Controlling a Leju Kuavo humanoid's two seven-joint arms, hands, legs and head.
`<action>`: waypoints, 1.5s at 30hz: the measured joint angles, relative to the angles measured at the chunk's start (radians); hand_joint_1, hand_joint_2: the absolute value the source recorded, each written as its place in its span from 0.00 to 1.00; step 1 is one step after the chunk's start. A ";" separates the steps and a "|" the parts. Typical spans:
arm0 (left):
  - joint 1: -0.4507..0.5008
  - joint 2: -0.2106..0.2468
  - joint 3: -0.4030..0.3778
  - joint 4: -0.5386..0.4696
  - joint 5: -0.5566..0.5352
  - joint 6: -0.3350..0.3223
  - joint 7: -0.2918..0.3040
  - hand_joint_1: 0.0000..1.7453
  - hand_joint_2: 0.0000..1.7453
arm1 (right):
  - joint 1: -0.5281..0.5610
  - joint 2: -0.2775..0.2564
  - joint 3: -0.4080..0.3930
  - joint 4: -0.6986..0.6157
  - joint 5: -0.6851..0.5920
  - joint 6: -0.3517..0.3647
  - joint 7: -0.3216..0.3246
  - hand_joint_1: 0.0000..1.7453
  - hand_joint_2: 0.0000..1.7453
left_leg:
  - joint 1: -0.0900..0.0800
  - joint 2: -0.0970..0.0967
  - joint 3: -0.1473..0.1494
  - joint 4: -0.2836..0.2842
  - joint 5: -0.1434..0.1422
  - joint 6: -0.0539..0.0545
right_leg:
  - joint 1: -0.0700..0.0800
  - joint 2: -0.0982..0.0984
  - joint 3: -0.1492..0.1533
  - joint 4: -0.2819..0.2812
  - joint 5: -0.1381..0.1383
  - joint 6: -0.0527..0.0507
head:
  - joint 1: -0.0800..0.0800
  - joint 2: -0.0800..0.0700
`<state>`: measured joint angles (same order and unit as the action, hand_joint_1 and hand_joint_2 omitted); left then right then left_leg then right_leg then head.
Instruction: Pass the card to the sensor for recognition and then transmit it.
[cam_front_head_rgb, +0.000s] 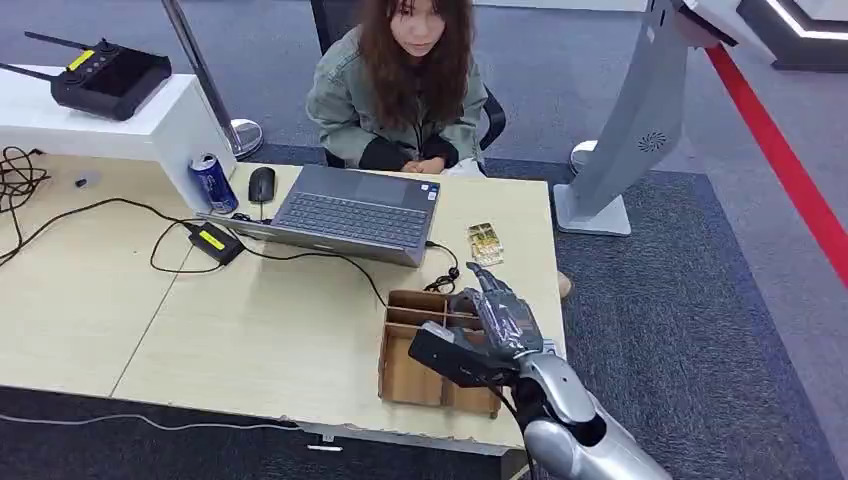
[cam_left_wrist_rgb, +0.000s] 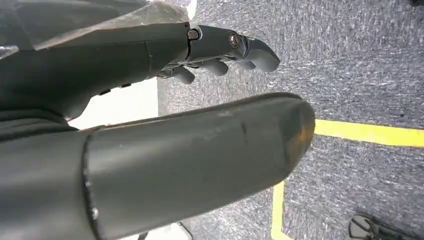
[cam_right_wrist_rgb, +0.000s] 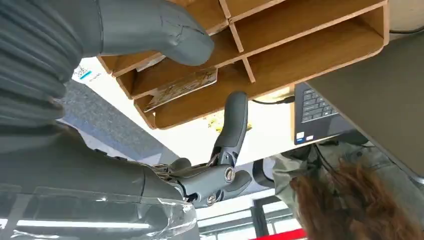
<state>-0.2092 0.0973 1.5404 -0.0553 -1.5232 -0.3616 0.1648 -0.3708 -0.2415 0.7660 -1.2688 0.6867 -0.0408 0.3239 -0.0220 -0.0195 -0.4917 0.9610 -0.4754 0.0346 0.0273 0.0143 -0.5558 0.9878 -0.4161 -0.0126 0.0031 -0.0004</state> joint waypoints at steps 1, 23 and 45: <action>0.000 0.000 0.000 0.001 0.000 0.000 0.000 0.00 0.00 | -0.001 0.000 0.000 0.001 0.000 0.000 0.000 0.51 1.00 | 0.000 0.000 0.000 0.000 0.000 0.000 | 0.000 0.000 0.000 0.000 0.000 0.000 | 0.000 0.000; 0.000 0.002 0.000 0.012 -0.001 0.006 0.002 0.00 0.00 | -0.019 0.018 0.001 0.042 -0.006 -0.003 -0.018 0.43 1.00 | 0.000 0.000 0.000 0.000 0.000 0.000 | 0.000 0.000 0.000 0.000 0.000 0.000 | 0.000 0.000; 0.000 0.002 0.000 0.017 -0.001 0.006 0.002 0.00 0.00 | -0.042 0.042 0.004 0.092 -0.003 -0.013 -0.019 0.38 1.00 | 0.000 0.000 0.000 0.000 0.000 0.000 | 0.000 0.000 0.000 0.000 0.000 0.000 | 0.000 0.000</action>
<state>-0.2095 0.0996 1.5404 -0.0385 -1.5240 -0.3559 0.1663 -0.4131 -0.1995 0.7702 -1.1765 0.6836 -0.0538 0.3052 -0.0219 -0.0197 -0.4917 0.9610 -0.4754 0.0345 0.0273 0.0142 -0.5558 0.9878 -0.4160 -0.0127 0.0031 -0.0004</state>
